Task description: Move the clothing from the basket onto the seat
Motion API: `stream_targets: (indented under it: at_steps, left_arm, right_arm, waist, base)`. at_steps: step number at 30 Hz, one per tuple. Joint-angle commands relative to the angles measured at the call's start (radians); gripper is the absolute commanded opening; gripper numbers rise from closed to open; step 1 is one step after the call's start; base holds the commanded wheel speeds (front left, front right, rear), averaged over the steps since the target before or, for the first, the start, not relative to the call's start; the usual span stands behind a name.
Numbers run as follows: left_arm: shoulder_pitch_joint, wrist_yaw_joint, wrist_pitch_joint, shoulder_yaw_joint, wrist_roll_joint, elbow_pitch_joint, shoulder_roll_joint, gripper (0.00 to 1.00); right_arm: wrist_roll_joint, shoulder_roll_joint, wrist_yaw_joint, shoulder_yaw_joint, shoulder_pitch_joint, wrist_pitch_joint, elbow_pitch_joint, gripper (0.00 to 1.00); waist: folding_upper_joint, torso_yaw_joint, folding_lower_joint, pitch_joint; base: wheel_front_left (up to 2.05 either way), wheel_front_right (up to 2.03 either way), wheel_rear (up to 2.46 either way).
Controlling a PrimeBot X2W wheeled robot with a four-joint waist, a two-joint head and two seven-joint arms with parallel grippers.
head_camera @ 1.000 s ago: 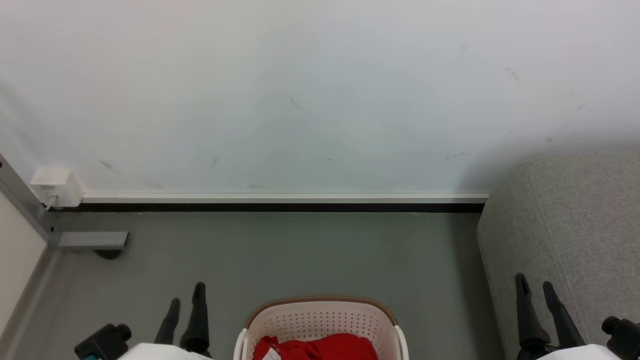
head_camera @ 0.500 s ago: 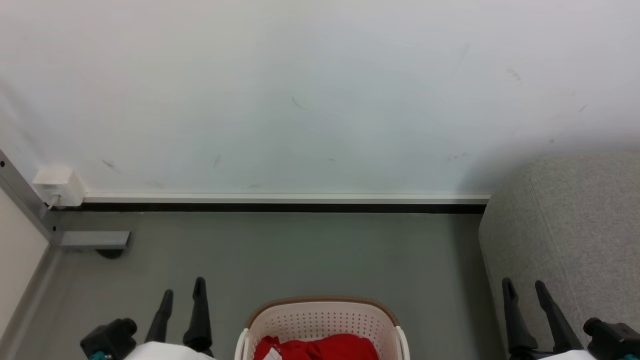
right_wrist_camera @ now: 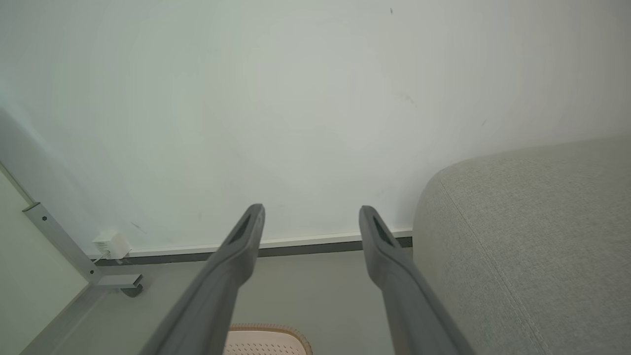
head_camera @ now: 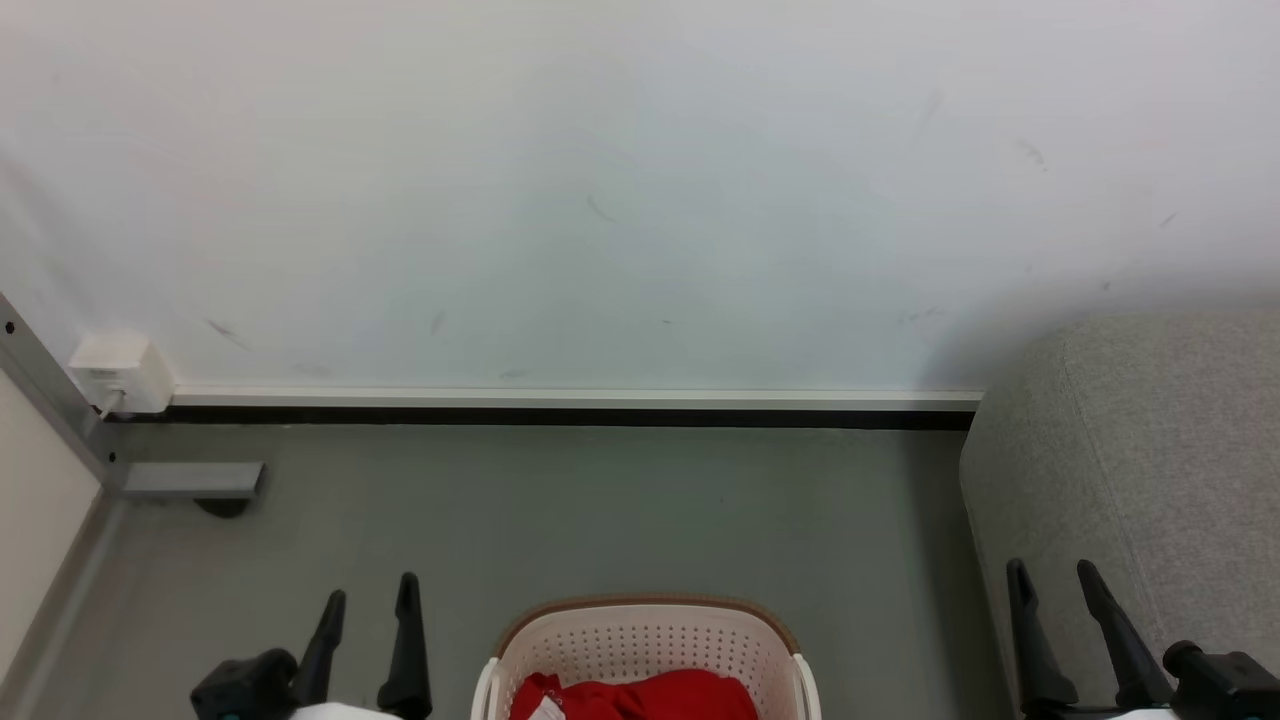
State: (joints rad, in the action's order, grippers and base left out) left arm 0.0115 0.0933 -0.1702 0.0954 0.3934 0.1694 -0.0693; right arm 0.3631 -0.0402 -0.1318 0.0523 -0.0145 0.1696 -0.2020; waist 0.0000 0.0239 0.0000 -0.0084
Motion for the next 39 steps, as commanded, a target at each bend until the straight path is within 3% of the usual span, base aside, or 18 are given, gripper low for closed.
stream_targets:
  at_steps: [1, 23, 39]
  left_arm:
    - [-0.010, 0.001, -0.013, 0.002, -0.035, 0.009, -0.013, 1.00]
    - [-0.023, 0.025, -0.059, 0.018, -0.206, 0.030, -0.018, 1.00]
    - [-0.030, -0.010, -0.088, 0.014, -0.296, 0.046, 0.000, 1.00]
  right_arm:
    - [-0.011, -0.011, 0.001, -0.012, 0.005, 0.013, 0.003, 1.00]
    - [-0.112, -0.013, 0.002, -0.001, 0.010, 0.059, -0.032, 1.00]
    - [-0.194, -0.013, 0.002, 0.011, 0.011, 0.090, -0.067, 1.00]
  waist:
    - [0.0000, 0.000, 0.0000, 0.000]
    - [0.0000, 0.009, 0.0000, -0.001]
    - [0.0000, 0.014, 0.0000, 0.001]
  base:
    - [0.00, 0.00, 0.00]
    - [0.00, 0.00, 0.00]
    - [0.00, 0.00, 0.00]
